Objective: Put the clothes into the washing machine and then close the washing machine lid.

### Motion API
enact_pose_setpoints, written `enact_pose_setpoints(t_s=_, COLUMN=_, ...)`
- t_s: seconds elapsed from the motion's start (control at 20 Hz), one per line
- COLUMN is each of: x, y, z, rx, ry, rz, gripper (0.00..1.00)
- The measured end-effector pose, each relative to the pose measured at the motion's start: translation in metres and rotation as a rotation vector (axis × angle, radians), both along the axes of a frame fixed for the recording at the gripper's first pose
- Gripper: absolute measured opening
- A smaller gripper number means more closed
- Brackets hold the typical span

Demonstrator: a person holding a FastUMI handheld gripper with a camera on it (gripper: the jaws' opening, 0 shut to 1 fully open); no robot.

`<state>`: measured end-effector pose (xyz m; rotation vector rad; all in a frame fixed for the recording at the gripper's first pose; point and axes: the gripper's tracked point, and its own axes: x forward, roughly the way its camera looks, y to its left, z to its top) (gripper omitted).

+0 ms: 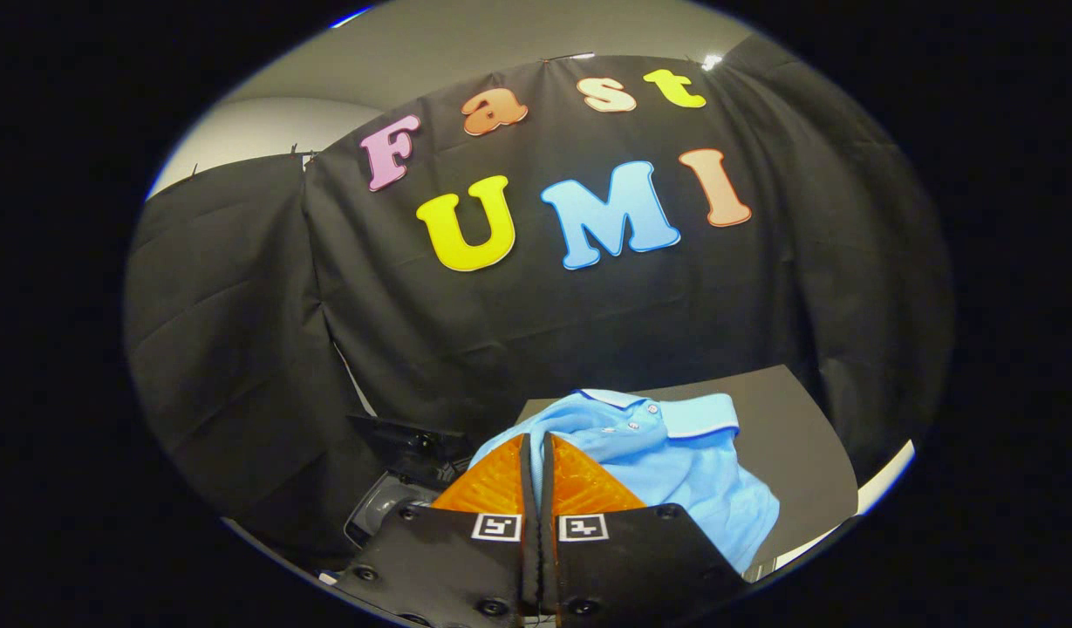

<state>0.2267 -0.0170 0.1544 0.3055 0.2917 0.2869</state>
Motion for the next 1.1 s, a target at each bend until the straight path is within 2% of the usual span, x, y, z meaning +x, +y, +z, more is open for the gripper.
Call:
enact_pose_setpoints(t_s=0.45, x=-0.005, y=0.089, z=0.039, rx=0.004, ry=-0.04, rz=0.077, gripper=0.02)
enact_pose_setpoints(t_s=1.1, x=0.003, y=0.22, z=0.063, rx=0.0, ry=-0.054, rz=0.265, gripper=0.02)
